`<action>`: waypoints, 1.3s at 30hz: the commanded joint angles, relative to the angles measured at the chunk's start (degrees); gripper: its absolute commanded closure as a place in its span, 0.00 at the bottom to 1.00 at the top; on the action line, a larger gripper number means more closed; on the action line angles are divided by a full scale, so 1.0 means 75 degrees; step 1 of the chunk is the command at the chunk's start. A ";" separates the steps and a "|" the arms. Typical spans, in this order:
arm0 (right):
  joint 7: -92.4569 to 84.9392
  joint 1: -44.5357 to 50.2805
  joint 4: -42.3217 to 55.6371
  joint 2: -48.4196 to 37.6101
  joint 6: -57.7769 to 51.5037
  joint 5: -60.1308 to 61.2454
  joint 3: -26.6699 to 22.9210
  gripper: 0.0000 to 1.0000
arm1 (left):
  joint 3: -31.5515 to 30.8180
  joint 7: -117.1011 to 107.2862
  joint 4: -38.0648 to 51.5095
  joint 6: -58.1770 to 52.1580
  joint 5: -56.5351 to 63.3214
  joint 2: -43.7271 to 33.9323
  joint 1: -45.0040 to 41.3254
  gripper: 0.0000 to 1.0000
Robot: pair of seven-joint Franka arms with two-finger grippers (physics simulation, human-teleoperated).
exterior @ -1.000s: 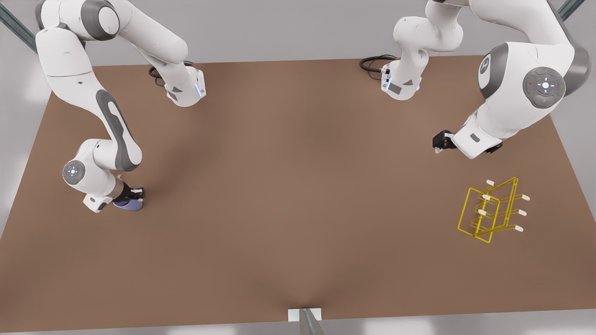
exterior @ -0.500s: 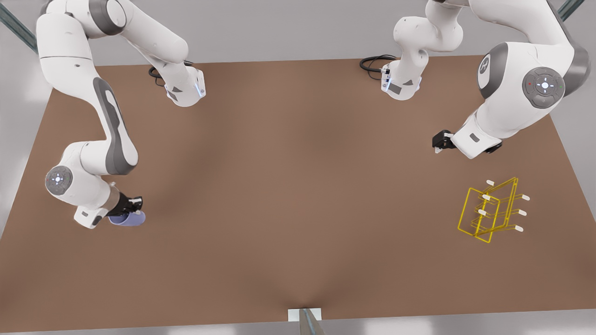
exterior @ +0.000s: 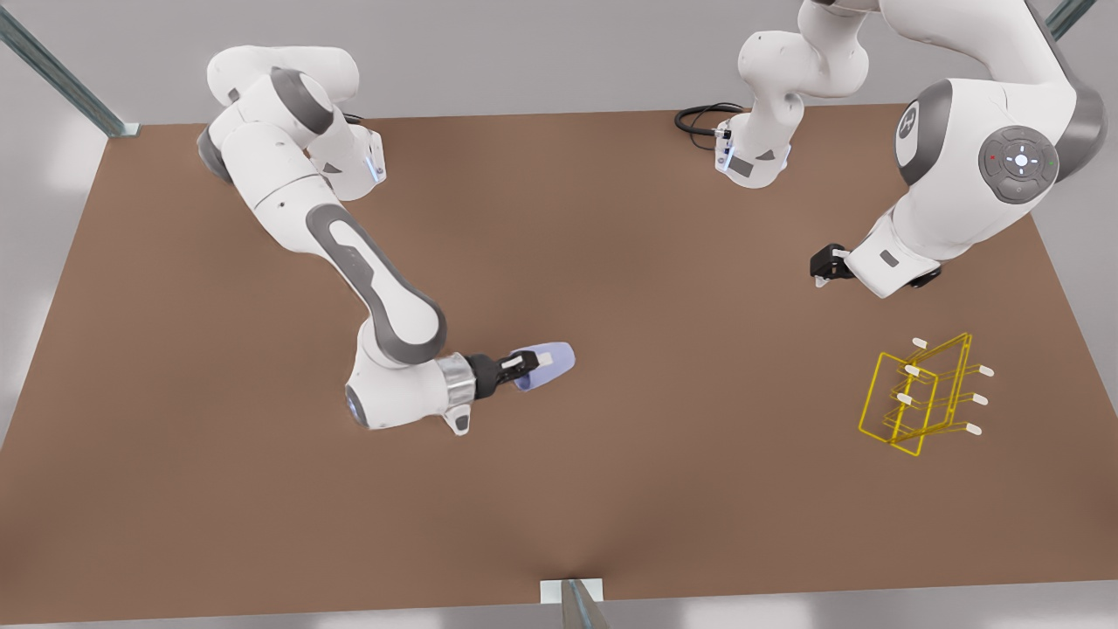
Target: Place the cup on the cup holder
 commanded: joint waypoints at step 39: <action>0.2467 0.2236 0.2573 0.2698 0.3718 0.0431 -0.1791 0.00 | -0.0526 -0.0014 0.0027 0.0485 0.0344 0.0320 0.0000 0.00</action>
